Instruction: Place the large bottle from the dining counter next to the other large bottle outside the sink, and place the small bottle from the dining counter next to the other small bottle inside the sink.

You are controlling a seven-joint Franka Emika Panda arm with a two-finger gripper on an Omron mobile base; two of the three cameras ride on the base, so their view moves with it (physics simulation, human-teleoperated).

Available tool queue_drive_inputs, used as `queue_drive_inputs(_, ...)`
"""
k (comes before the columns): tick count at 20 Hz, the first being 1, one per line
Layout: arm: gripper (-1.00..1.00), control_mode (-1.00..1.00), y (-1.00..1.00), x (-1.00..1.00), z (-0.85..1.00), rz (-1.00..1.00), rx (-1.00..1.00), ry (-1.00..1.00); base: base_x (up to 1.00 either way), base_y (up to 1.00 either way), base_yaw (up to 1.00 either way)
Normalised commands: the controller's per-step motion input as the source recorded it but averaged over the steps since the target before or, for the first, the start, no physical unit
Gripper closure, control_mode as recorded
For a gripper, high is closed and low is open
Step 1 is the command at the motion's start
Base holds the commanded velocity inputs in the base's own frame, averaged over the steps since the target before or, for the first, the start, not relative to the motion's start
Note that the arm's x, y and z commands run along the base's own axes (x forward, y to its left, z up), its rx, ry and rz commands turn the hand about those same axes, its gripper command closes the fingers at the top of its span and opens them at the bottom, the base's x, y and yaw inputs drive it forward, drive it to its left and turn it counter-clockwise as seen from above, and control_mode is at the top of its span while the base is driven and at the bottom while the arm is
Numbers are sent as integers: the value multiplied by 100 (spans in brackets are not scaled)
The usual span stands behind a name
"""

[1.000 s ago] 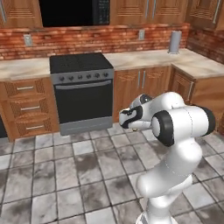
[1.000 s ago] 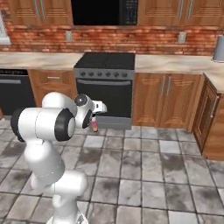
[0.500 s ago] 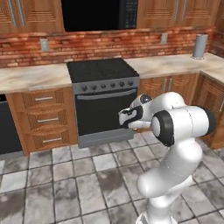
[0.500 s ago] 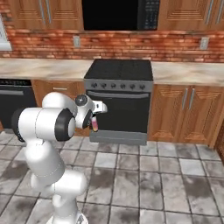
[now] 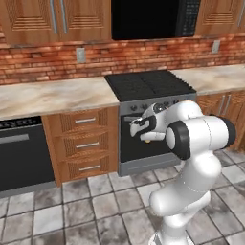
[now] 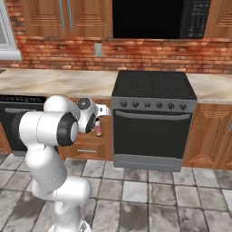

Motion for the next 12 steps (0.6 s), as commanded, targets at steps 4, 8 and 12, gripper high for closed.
queue_drive_inputs(4,100,100,0,0,0,0,0,0,59,100,0)
queue_drive_inputs(8,100,100,0,0,0,0,0,0,41,100,0)
queue_drive_inputs(12,100,100,0,0,0,0,0,0,39,97,0)
